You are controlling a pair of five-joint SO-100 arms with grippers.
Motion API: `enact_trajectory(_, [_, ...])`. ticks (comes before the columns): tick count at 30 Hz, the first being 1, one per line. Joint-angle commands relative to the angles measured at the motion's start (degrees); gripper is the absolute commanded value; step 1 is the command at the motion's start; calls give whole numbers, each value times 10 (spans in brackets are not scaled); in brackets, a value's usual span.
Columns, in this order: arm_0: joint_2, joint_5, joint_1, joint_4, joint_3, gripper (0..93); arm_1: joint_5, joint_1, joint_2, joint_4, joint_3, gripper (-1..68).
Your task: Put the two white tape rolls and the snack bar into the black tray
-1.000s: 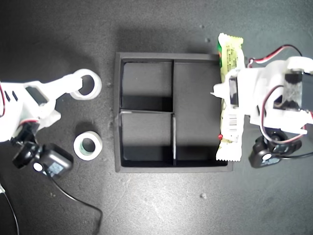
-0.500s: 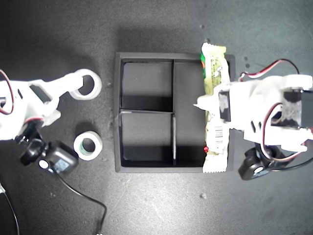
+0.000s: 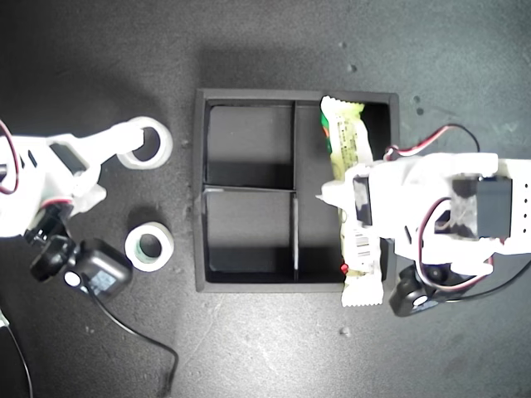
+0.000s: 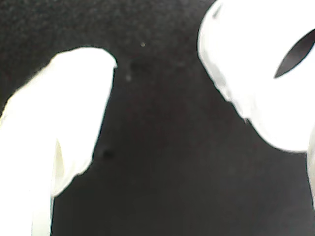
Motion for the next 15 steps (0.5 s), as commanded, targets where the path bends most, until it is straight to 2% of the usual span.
enact_trajectory(1, [13,-1,-2,-5,-7,312,4,7,8,-9,-10,118])
enact_trajectory(8, [18,1,0,-5,1,313,-44,14,8,-4,-33,149])
enact_trajectory(15, [39,-1,-1,-4,21,314,-58,11,8,4,-19,263])
